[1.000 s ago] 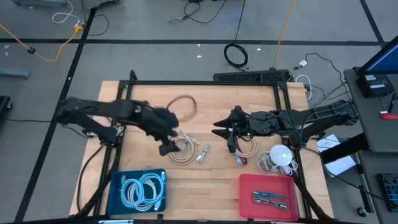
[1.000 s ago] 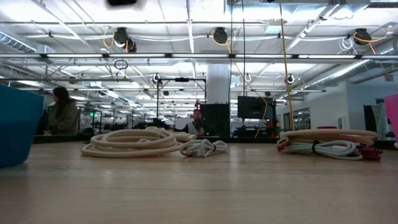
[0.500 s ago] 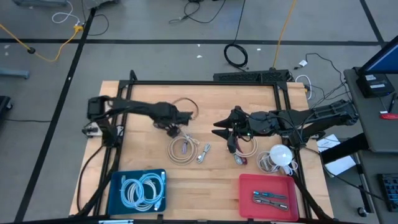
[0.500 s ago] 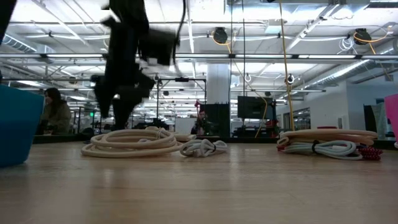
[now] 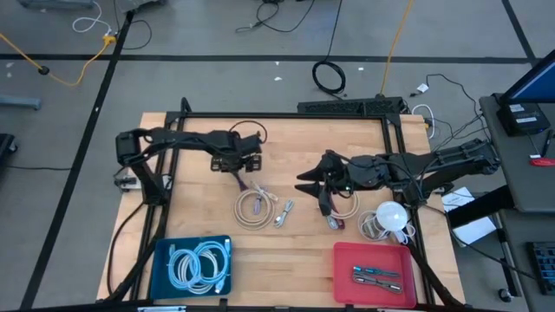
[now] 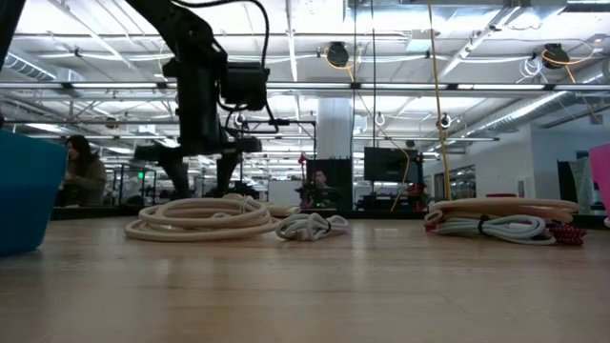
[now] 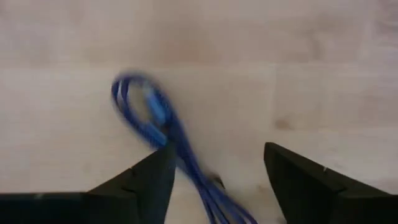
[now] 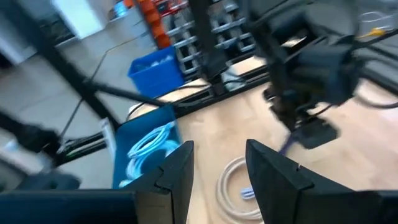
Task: Pick & Place USB Port
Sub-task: Put the dark blue charger cable into the pink bin
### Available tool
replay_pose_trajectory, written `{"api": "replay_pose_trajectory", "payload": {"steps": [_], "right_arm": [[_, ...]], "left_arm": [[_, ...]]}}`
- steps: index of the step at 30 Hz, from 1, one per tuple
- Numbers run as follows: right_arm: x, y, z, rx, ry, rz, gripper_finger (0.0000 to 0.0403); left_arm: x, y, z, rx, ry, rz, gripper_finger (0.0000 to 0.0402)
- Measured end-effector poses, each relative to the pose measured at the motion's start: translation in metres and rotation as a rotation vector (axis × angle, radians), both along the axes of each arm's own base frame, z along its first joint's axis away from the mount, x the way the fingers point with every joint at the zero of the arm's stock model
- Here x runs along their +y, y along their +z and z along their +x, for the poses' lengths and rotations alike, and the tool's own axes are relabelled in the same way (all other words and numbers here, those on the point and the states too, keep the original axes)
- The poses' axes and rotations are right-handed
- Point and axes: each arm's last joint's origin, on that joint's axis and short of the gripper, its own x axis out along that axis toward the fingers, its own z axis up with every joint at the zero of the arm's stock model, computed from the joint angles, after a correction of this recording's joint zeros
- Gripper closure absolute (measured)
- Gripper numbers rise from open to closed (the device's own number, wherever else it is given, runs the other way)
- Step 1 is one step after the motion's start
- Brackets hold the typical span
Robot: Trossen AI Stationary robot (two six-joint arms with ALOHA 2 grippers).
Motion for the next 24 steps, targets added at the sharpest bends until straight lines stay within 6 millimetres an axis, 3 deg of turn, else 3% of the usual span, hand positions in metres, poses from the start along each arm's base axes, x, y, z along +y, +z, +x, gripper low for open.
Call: {"api": "replay_pose_trajectory", "payload": {"steps": [5,10,15,19,24], "right_arm": [[0.004,-0.002,-0.001,0.024,0.149,-0.018,0.0266],[0.006,-0.005,-0.005,0.071,0.272,-0.031,0.0266],[0.006,-0.007,-0.012,0.123,0.295,-0.07,0.0266],[0.004,0.001,-0.02,0.087,0.299,-0.093,0.0266],[0.001,0.006,-0.026,0.064,0.273,-0.107,0.0266]], "left_arm": [[0.001,0.015,0.001,-0.099,0.022,0.018,0.0186],[0.0,0.042,-0.007,-0.221,0.017,-0.008,0.0208],[-0.025,0.058,-0.02,-0.188,0.101,-0.083,0.023],[-0.043,0.055,-0.023,-0.086,0.195,-0.058,0.0237],[-0.041,0.037,-0.015,-0.027,0.239,-0.065,0.022]]}}
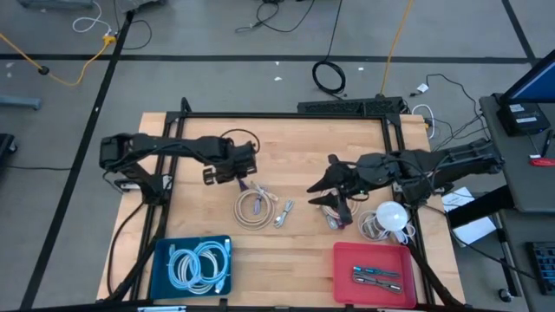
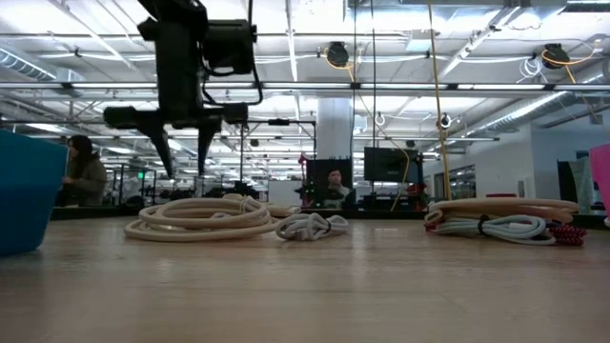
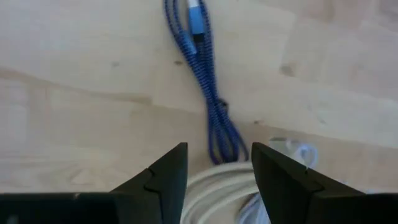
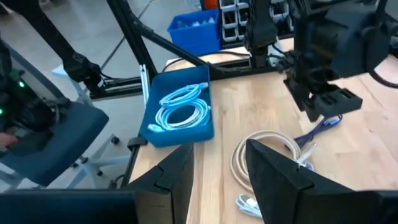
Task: Pick & Place USB Port
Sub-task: Put the dark blue charger cable into the pink bin
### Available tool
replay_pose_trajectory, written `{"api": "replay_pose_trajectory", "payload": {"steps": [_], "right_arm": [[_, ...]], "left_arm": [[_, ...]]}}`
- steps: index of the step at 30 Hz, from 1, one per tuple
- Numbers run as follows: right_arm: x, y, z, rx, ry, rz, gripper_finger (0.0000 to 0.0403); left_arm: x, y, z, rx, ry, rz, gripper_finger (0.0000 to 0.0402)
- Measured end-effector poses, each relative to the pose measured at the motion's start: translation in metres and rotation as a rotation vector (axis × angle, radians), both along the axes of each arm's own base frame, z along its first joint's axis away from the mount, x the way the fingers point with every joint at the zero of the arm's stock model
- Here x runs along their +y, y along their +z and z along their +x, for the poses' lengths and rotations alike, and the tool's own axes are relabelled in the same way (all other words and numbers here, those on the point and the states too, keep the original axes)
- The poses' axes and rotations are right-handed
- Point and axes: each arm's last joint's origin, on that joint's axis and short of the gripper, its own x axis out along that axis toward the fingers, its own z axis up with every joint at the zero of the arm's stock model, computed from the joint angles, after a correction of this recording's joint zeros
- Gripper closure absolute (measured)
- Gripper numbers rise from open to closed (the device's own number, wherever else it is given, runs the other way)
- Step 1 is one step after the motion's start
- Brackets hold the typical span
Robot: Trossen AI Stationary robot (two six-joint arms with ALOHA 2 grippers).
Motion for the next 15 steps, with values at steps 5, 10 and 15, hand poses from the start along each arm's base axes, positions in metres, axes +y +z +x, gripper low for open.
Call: {"api": "replay_pose_trajectory", "payload": {"steps": [5,10,15], "right_arm": [[0.0,0.0,-0.001,0.008,-0.004,0.015,0.0266],[0.005,-0.002,-0.004,0.037,0.004,0.047,0.0266],[0.012,-0.004,-0.006,0.062,0.02,0.06,0.0266]], "left_arm": [[0.008,-0.018,0.009,0.038,0.01,-0.016,0.0195],[0.014,-0.037,0.012,0.096,-0.019,-0.072,0.0181],[0.019,-0.05,0.015,0.128,-0.036,-0.077,0.0177]]}}
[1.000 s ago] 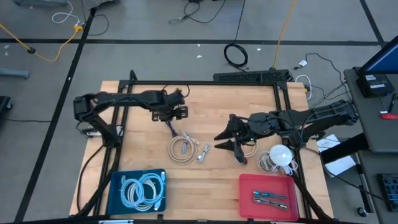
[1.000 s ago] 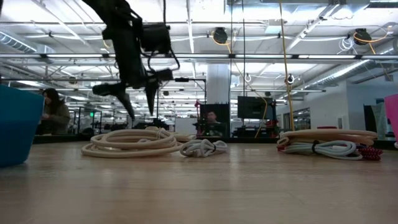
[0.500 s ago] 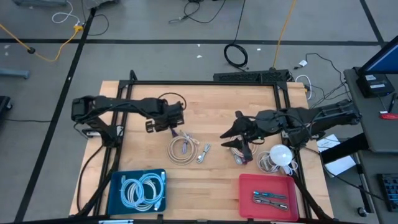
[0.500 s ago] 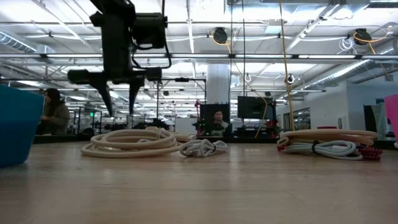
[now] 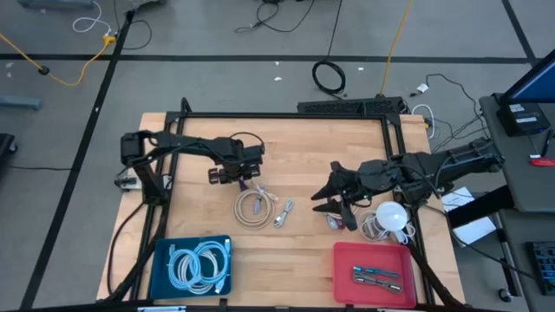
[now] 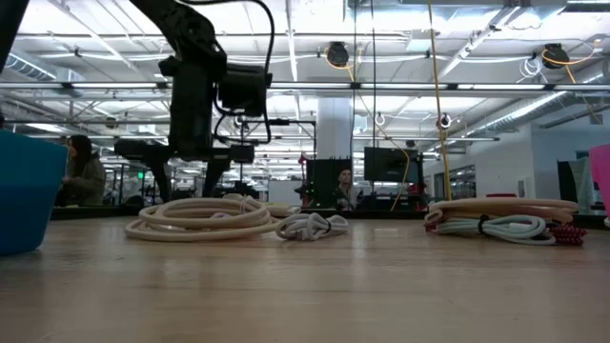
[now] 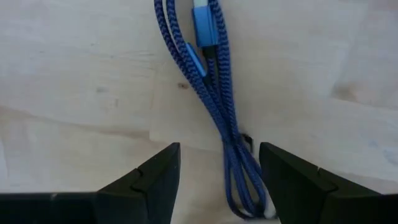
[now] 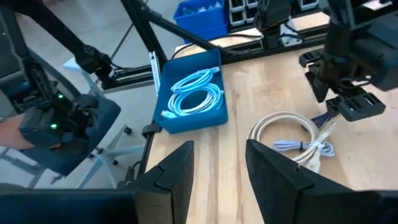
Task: Pick & Place USB Port
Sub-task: Put the dark blue charger cable into the pink bin
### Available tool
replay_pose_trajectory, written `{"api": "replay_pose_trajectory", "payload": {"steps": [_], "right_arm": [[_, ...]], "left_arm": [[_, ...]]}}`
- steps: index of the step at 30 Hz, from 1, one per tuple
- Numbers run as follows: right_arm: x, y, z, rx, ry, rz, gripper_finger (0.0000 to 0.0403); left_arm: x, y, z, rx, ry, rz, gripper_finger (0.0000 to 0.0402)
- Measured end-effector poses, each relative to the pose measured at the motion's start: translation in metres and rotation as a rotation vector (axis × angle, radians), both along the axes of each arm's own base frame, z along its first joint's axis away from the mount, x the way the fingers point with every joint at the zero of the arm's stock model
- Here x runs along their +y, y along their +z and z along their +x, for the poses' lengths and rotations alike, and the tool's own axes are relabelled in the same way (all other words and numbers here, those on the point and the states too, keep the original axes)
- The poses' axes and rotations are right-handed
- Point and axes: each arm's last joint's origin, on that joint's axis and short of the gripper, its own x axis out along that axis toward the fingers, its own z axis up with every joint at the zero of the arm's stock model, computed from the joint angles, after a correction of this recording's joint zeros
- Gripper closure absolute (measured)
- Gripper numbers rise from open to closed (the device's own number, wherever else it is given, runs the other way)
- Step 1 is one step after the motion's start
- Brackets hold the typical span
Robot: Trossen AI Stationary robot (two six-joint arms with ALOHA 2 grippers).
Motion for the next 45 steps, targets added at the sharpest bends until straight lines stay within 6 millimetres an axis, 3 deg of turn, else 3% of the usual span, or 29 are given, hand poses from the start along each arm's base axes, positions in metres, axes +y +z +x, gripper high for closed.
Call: {"api": "replay_pose_trajectory", "payload": {"steps": [5,11,14,16,22,27,31,34,37,45], "right_arm": [[0.005,-0.001,-0.002,0.014,0.009,0.017,0.0266],[0.011,-0.002,-0.004,0.028,0.029,0.026,0.0266],[0.012,-0.003,-0.005,0.043,0.03,0.034,0.0266],[0.012,-0.003,-0.005,0.043,0.028,0.038,0.0266],[0.011,0.006,-0.002,-0.053,-0.019,0.037,0.0266],[0.009,0.02,0.004,-0.233,-0.07,0.083,0.0266],[-0.007,0.01,0.014,-0.27,-0.073,0.244,0.0262],[-0.02,-0.01,0.023,-0.263,-0.043,0.39,0.0253],[-0.031,-0.029,0.026,-0.281,-0.033,0.528,0.0238],[-0.049,-0.059,0.021,-0.362,0.001,0.755,0.0205]], "left_arm": [[0.006,-0.014,0.002,0.036,-0.015,-0.004,0.0209],[0.012,-0.021,0.01,-0.013,-0.067,0.025,0.0358],[0.01,-0.013,0.01,-0.052,-0.077,0.058,0.0383],[0.01,-0.001,0.009,-0.097,-0.085,0.114,0.0386],[-0.006,0.078,-0.009,-0.325,-0.1,0.418,0.0388],[-0.04,0.152,-0.022,-0.724,-0.122,0.719,0.0388],[-0.08,0.191,-0.02,-1.013,-0.207,0.89,0.0388],[-0.104,0.203,-0.02,-1.116,-0.248,0.94,0.0388],[-0.12,0.199,-0.014,-1.153,-0.256,0.905,0.0388],[-0.145,0.193,0.012,-1.348,-0.264,0.855,0.0388]]}}
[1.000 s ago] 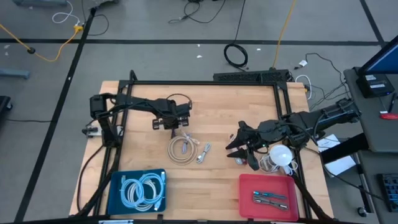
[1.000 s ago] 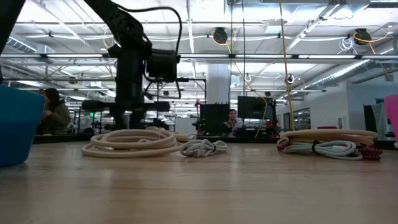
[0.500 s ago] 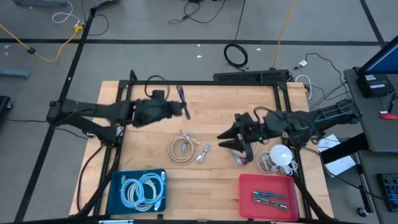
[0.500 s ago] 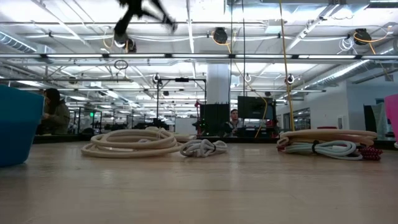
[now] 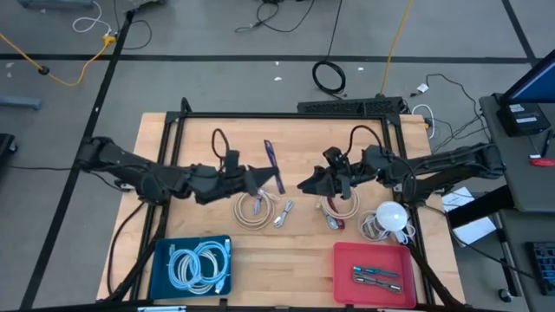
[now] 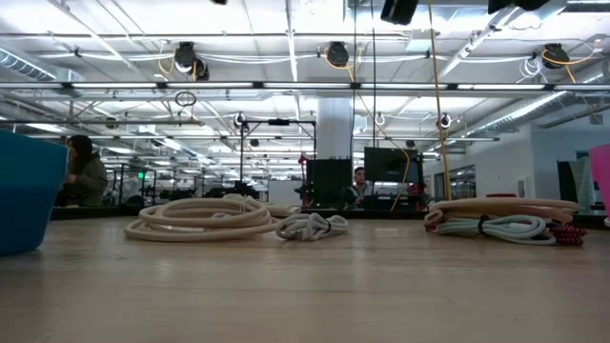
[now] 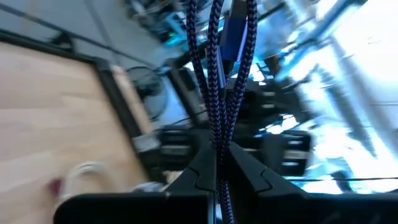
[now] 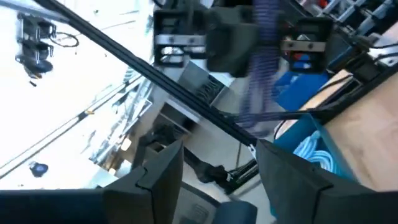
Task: Pick & Place USB Port
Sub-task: Put the dark blue charger cable into the pink bin
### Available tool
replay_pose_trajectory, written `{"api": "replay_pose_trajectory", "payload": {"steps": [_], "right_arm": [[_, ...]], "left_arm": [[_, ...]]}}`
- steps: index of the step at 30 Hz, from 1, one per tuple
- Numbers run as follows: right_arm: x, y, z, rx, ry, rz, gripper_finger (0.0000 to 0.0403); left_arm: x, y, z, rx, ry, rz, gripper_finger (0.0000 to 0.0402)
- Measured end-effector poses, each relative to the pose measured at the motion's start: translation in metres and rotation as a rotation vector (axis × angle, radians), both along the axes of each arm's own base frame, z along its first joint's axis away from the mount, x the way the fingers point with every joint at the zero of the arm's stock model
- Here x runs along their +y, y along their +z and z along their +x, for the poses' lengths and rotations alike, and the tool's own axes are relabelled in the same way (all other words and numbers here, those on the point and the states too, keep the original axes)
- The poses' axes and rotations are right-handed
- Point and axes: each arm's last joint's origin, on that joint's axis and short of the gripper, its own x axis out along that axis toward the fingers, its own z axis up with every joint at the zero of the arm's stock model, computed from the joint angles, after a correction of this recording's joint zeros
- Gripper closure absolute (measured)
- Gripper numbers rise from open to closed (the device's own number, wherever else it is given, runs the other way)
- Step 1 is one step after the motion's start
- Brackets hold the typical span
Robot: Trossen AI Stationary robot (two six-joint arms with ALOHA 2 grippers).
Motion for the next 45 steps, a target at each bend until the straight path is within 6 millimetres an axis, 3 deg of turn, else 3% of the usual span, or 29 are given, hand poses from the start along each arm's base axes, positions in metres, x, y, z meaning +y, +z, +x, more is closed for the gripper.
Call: {"api": "replay_pose_trajectory", "payload": {"steps": [9,15,20,25,31,35,39,45], "right_arm": [[-0.001,-0.005,0.0,0.015,-0.001,0.007,0.0183],[-0.001,-0.005,0.0,0.014,-0.003,0.006,0.0181],[-0.001,-0.004,-0.001,0.003,-0.004,-0.003,0.0189],[0.002,-0.002,-0.001,-0.014,0.005,-0.006,0.0243],[0.008,-0.002,-0.002,-0.028,0.023,-0.041,0.0379],[0.01,-0.002,-0.002,-0.027,0.041,-0.045,0.0385],[0.012,-0.005,-0.002,-0.003,0.097,-0.065,0.0392],[0.017,-0.007,-0.007,0.031,0.245,-0.097,0.0392]], "left_arm": [[-0.007,-0.011,0.028,-0.051,-0.083,-0.04,0.0388],[-0.005,0.004,0.053,-0.061,-0.123,-0.005,0.0389],[-0.001,0.016,0.066,0.069,-0.137,0.026,0.0389],[-0.002,0.023,0.067,0.128,-0.154,0.027,0.0389],[0.0,0.025,0.068,0.111,-0.154,0.033,0.0383],[0.001,0.026,0.068,0.102,-0.18,0.042,0.0334],[0.007,0.047,0.053,0.046,-0.242,0.079,0.0268],[0.01,0.105,-0.003,-0.146,-0.282,0.208,0.019]]}}
